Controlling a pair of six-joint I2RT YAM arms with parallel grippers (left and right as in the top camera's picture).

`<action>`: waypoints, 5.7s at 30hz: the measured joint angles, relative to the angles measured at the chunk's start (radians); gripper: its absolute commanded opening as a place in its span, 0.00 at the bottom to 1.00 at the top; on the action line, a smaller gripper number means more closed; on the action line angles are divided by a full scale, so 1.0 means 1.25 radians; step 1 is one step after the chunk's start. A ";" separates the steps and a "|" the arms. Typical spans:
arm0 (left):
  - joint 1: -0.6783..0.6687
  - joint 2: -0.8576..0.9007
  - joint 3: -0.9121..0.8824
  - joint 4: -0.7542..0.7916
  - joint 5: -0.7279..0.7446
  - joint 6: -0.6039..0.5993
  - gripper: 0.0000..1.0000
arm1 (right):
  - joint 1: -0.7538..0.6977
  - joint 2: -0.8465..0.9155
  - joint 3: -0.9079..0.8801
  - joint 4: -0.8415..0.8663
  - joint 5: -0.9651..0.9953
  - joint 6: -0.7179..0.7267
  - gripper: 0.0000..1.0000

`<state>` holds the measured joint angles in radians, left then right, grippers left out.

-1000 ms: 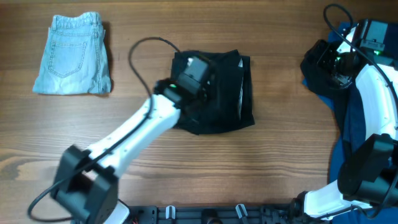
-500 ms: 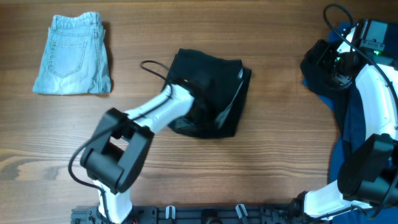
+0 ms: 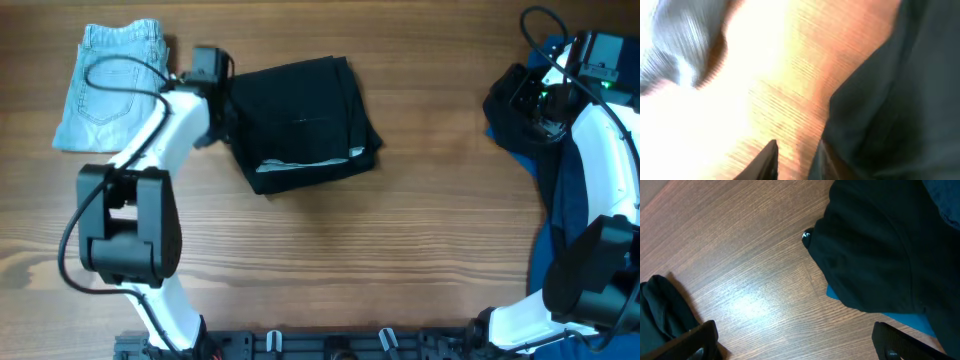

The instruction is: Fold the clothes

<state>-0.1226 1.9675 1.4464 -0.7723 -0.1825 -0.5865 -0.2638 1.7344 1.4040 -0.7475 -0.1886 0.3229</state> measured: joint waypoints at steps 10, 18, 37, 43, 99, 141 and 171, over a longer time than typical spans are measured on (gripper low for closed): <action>-0.058 -0.028 0.148 -0.242 0.174 -0.002 0.93 | 0.000 0.000 0.000 0.000 0.000 0.000 1.00; -0.111 0.026 0.112 -0.266 0.244 -0.003 1.00 | 0.000 0.000 0.000 0.000 0.001 0.000 1.00; -0.136 0.029 -0.101 -0.099 0.349 -0.243 1.00 | 0.000 0.000 0.000 0.000 0.002 0.000 1.00; -0.130 0.025 -0.103 -0.098 0.363 -0.255 1.00 | 0.000 0.000 0.000 0.000 0.002 0.000 1.00; -0.093 -0.131 -0.051 0.228 -0.151 0.401 0.04 | 0.000 0.000 0.000 0.000 0.003 0.000 1.00; 0.398 -0.077 -0.050 0.323 -0.103 0.215 0.04 | 0.000 0.000 0.000 0.000 0.003 0.000 1.00; 0.405 -0.200 -0.031 0.468 0.191 0.121 0.04 | 0.000 0.000 0.000 0.000 0.003 0.000 1.00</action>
<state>0.3836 1.7180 1.4075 -0.1867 0.0559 -0.4358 -0.2638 1.7344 1.4040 -0.7471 -0.1852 0.3229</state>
